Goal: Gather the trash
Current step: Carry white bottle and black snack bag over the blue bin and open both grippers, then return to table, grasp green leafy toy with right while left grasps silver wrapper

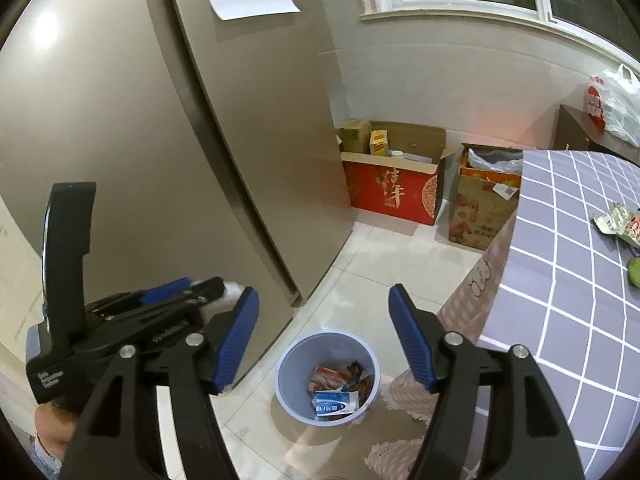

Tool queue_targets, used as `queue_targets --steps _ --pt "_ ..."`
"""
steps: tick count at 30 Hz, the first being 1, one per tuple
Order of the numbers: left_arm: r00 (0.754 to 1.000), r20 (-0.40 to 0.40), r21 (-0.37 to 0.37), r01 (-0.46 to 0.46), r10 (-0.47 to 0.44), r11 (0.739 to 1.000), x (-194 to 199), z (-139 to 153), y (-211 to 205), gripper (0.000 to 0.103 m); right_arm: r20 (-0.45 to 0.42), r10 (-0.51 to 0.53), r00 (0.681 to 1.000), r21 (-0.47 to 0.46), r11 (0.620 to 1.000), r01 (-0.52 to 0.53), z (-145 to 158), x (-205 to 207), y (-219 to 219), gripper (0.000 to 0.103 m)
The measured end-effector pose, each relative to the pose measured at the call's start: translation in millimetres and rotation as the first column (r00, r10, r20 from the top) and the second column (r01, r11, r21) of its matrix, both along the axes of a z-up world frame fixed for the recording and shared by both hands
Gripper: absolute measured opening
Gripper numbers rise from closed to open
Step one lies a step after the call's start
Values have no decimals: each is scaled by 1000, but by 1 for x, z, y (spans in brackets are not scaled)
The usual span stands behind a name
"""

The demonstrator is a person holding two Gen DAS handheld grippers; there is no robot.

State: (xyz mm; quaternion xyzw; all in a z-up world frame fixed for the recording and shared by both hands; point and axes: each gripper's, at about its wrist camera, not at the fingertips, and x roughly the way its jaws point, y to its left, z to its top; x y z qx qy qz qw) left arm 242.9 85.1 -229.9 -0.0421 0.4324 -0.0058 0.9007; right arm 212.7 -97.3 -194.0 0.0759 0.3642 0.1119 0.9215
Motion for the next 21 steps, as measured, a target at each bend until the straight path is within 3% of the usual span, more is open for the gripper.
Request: queue_targets --steps 10,21 --pt "1000 -26 -10 3 -4 1000 -8 -1 3 80 -28 -14 1000 8 1000 15 -7 5 -5 67" --pt "999 22 -25 49 -49 998 -29 28 -17 80 6 -46 999 9 999 46 14 -15 -19 68"
